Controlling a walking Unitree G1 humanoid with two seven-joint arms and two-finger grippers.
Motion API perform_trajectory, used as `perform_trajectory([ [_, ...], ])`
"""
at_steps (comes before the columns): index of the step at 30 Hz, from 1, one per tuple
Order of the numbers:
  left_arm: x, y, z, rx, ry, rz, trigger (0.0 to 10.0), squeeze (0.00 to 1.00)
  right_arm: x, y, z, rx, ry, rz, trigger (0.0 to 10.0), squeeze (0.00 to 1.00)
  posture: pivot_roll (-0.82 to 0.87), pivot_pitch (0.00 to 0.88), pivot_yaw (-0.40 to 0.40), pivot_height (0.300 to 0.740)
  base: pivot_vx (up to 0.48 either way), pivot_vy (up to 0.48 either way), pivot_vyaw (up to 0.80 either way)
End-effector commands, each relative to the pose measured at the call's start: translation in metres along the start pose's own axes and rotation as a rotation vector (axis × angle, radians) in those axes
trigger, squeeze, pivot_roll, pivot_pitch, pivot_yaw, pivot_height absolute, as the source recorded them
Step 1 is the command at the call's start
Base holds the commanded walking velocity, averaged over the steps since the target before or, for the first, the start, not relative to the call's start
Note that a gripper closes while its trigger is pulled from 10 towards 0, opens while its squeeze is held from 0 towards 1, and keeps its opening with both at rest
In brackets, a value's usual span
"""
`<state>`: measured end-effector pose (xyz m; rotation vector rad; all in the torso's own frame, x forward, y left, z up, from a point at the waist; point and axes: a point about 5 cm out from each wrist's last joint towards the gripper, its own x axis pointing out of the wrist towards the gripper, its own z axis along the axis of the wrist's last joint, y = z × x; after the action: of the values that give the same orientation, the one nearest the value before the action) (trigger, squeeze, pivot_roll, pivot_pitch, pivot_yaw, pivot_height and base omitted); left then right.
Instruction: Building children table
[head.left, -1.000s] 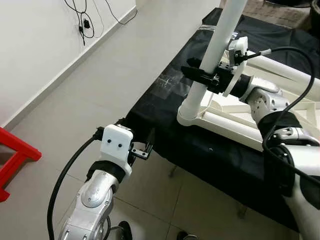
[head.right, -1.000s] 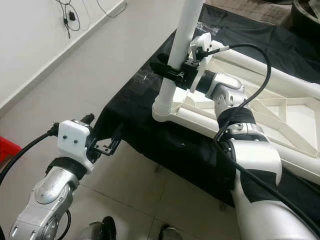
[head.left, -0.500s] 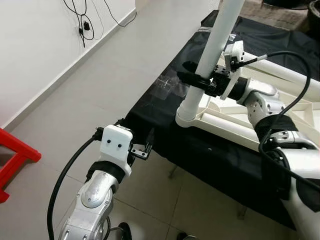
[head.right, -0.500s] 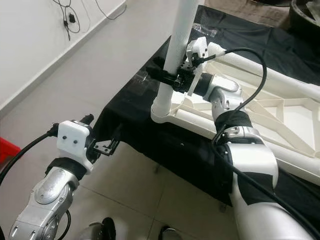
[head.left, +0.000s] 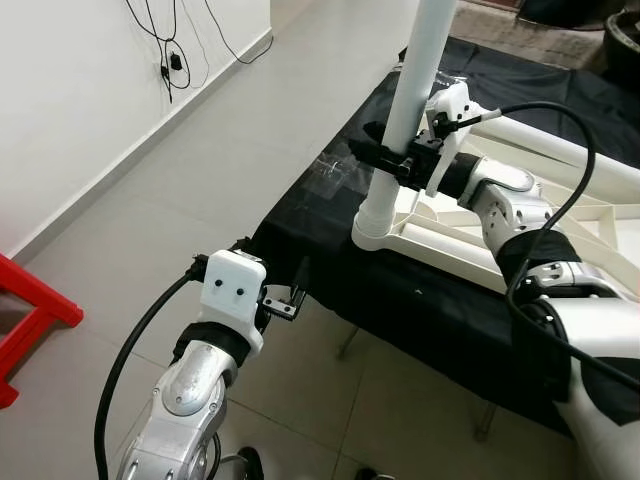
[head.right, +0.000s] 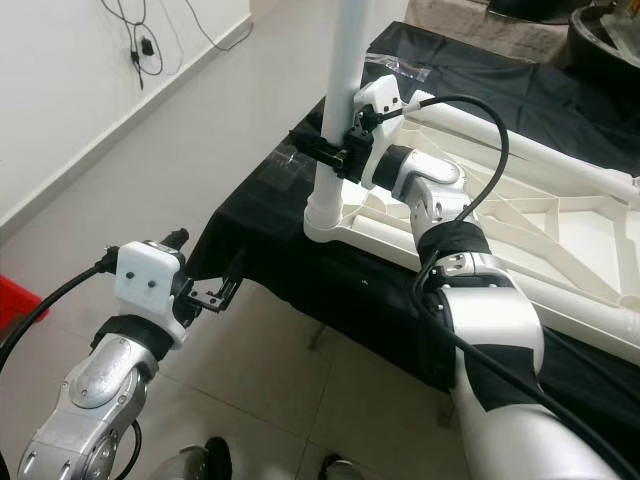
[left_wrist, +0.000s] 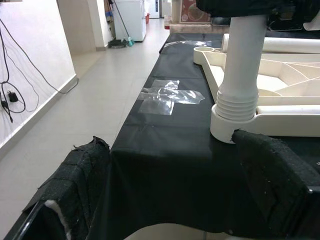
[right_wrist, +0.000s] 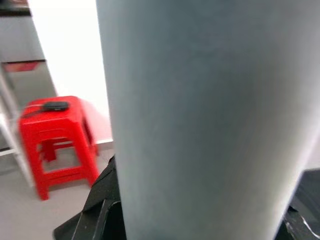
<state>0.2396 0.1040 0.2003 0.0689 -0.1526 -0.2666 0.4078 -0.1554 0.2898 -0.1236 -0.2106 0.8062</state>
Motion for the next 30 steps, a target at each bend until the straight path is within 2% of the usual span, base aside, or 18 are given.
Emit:
perform_trajectory([
  [1, -0.001, -0.001, -0.002, 0.01, 0.01, -0.005, 10.0, 0.0, -0.01, -0.006, -0.027, 0.015, 0.101, -0.139, 10.0, 0.0, 0.06, 0.252, -0.082, 0.74, 0.0, 0.0, 0.0],
  [2, -0.001, -0.001, -0.002, 0.01, 0.011, -0.004, 10.0, 0.0, -0.011, -0.008, -0.027, 0.001, 0.103, -0.197, 10.0, 0.0, 0.06, 0.252, -0.082, 0.74, 0.0, 0.0, 0.0],
  [3, -0.001, -0.001, -0.002, 0.01, 0.011, -0.004, 10.0, 0.0, -0.011, -0.008, -0.027, 0.001, 0.103, -0.197, 10.0, 0.0, 0.06, 0.252, -0.082, 0.74, 0.0, 0.0, 0.0],
  [5, 0.0, -0.001, -0.002, 0.01, 0.01, -0.005, 10.0, 0.0, -0.012, -0.014, -0.03, 0.009, 0.108, -0.345, 10.0, 0.0, 0.05, 0.256, -0.08, 0.74, 0.0, 0.0, 0.0],
  [9, 0.001, 0.0, -0.002, 0.01, 0.009, -0.004, 10.0, 0.0, -0.013, -0.016, -0.032, 0.001, 0.112, -0.448, 10.0, 0.0, 0.05, 0.253, -0.081, 0.74, 0.0, 0.0, 0.0],
  [11, 0.001, 0.0, -0.002, 0.01, 0.009, -0.004, 10.0, 0.0, -0.013, -0.016, -0.032, 0.001, 0.112, -0.448, 10.0, 0.0, 0.05, 0.253, -0.081, 0.74, 0.0, 0.0, 0.0],
  [13, 0.001, 0.0, -0.003, 0.011, 0.009, -0.003, 10.0, 0.0, -0.016, -0.021, -0.035, 0.019, 0.106, -0.582, 10.0, 0.0, 0.05, 0.255, -0.082, 0.74, 0.0, 0.0, 0.0],
  [14, 0.001, 0.0, -0.003, 0.011, 0.009, -0.003, 10.0, 0.0, -0.016, -0.021, -0.035, 0.019, 0.106, -0.582, 10.0, 0.0, 0.05, 0.255, -0.082, 0.74, 0.0, 0.0, 0.0],
  [15, 0.001, 0.0, -0.003, 0.011, 0.009, -0.001, 10.0, 0.0, -0.019, -0.023, -0.037, 0.028, 0.112, -0.675, 10.0, 0.0, 0.05, 0.255, -0.082, 0.74, 0.0, 0.0, 0.0],
  [16, 0.001, 0.0, -0.003, 0.011, 0.009, -0.001, 10.0, 0.0, -0.019, -0.023, -0.037, 0.028, 0.112, -0.675, 10.0, 0.0, 0.05, 0.255, -0.082, 0.74, 0.0, 0.0, 0.0],
  [17, 0.001, 0.001, -0.003, 0.011, 0.01, 0.0, 10.0, 0.0, -0.023, -0.026, -0.04, 0.031, 0.12, -0.802, 10.0, 0.0, 0.05, 0.254, -0.081, 0.74, 0.0, 0.0, 0.0],
  [19, 0.001, 0.001, -0.003, 0.011, 0.01, 0.0, 10.0, 0.0, -0.023, -0.026, -0.04, 0.031, 0.12, -0.802, 10.0, 0.0, 0.05, 0.254, -0.081, 0.74, 0.0, 0.0, 0.0],
  [20, 0.001, 0.001, -0.003, 0.012, 0.011, 0.001, 10.0, 0.0, -0.026, -0.028, -0.043, 0.048, 0.128, -0.918, 10.0, 0.0, 0.05, 0.254, -0.081, 0.74, 0.0, 0.0, 0.0],
  [21, 0.001, 0.001, -0.003, 0.012, 0.011, 0.001, 10.0, 0.0, -0.026, -0.028, -0.043, 0.048, 0.128, -0.918, 10.0, 0.0, 0.05, 0.254, -0.081, 0.74, 0.0, 0.0, 0.0],
  [22, 0.001, 0.001, -0.004, 0.012, 0.011, 0.001, 10.0, 0.0, -0.024, -0.024, -0.044, 0.054, 0.121, -1.032, 10.0, 0.0, 0.05, 0.253, -0.08, 0.74, 0.0, 0.0, 0.0],
  [23, 0.001, 0.001, -0.004, 0.012, 0.011, 0.001, 10.0, 0.0, -0.024, -0.024, -0.044, 0.054, 0.121, -1.032, 10.0, 0.0, 0.05, 0.253, -0.08, 0.74, 0.0, 0.0, 0.0],
  [25, 0.002, 0.001, -0.004, 0.011, 0.011, 0.0, 10.0, 0.0, -0.018, -0.015, -0.045, 0.087, 0.101, -1.2, 10.0, 0.0, 0.05, 0.253, -0.08, 0.74, 0.0, 0.0, 0.0],
  [30, 0.002, 0.001, -0.004, 0.013, 0.012, 0.0, 10.0, 0.0, -0.012, -0.008, -0.04, 0.117, 0.053, -1.313, 10.0, 0.0, 0.06, 0.25, -0.079, 0.74, 0.0, 0.0, 0.0],
])
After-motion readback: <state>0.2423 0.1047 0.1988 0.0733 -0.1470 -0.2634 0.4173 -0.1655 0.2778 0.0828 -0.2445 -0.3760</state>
